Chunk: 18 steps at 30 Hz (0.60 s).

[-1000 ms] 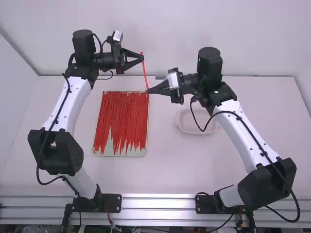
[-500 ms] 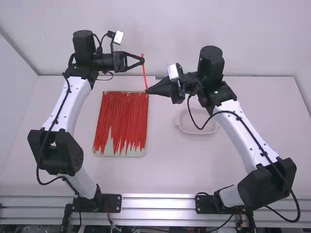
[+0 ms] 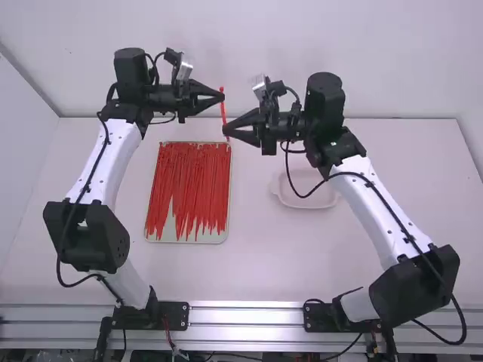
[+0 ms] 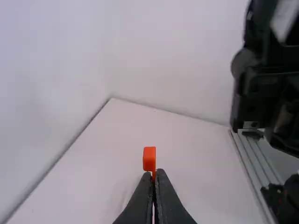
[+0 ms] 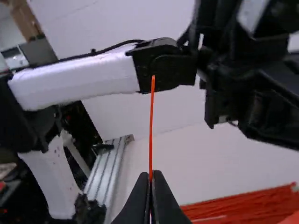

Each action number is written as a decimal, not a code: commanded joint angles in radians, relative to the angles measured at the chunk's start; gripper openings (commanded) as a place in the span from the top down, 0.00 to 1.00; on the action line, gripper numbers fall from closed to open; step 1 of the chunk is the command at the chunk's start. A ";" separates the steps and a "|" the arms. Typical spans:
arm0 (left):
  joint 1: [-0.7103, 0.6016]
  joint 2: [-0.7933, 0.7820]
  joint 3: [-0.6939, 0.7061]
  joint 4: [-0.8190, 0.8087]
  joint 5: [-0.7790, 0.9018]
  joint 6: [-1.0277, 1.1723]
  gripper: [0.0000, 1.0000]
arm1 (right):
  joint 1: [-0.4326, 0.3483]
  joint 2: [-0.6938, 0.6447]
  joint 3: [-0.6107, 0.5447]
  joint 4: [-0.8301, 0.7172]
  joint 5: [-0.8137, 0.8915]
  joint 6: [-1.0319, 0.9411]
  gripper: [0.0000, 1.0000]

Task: Fasten the cable tie

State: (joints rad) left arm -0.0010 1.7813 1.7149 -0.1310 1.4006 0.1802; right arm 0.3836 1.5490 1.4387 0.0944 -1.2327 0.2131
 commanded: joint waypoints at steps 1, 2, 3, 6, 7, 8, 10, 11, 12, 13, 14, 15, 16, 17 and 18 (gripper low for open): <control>0.000 -0.003 0.012 0.024 0.106 0.158 0.98 | 0.022 0.002 0.019 0.005 0.028 0.196 1.00; 0.000 -0.003 0.012 0.039 0.110 0.166 0.98 | 0.028 0.002 0.019 0.007 0.030 0.226 1.00; 0.000 -0.003 0.012 0.062 0.101 0.168 0.98 | 0.037 0.002 0.019 0.006 0.039 0.256 1.00; 0.000 -0.003 0.012 0.099 0.103 0.168 0.98 | 0.044 0.002 0.019 0.003 0.064 0.283 1.00; 0.000 -0.003 0.012 0.131 0.103 0.165 0.98 | 0.040 0.002 0.014 0.005 0.080 0.310 1.00; 0.000 -0.003 0.012 0.152 0.102 0.154 0.98 | 0.036 0.002 0.008 0.010 0.090 0.327 1.00; 0.000 -0.003 0.012 0.169 0.103 0.150 0.98 | 0.024 0.002 -0.006 0.027 0.094 0.348 1.00; 0.000 -0.003 0.012 0.173 0.102 0.151 0.98 | 0.018 0.002 -0.018 0.047 0.092 0.367 1.00; 0.000 -0.003 0.012 0.179 0.101 0.150 0.98 | 0.010 0.002 -0.034 0.085 0.081 0.397 1.00; 0.000 -0.003 0.012 0.182 0.100 0.150 0.98 | 0.007 0.002 -0.043 0.104 0.081 0.413 1.00; 0.000 -0.003 0.012 0.182 0.099 0.150 0.98 | 0.006 0.002 -0.055 0.127 0.082 0.434 1.00; 0.000 -0.003 0.012 0.181 0.101 0.150 0.98 | 0.002 0.002 -0.070 0.169 0.080 0.469 1.00; 0.000 -0.003 0.012 0.182 0.103 0.151 0.98 | 0.002 0.002 -0.086 0.209 0.079 0.506 1.00; 0.000 -0.003 0.012 0.182 0.103 0.151 0.98 | 0.003 0.002 -0.093 0.225 0.079 0.523 1.00; 0.000 -0.003 0.012 0.182 0.101 0.151 0.98 | 0.002 0.002 -0.109 0.263 0.078 0.568 1.00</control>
State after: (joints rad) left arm -0.0010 1.7809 1.7149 0.0441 1.4822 0.3157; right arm 0.3832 1.5490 1.3525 0.3367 -1.1454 0.6701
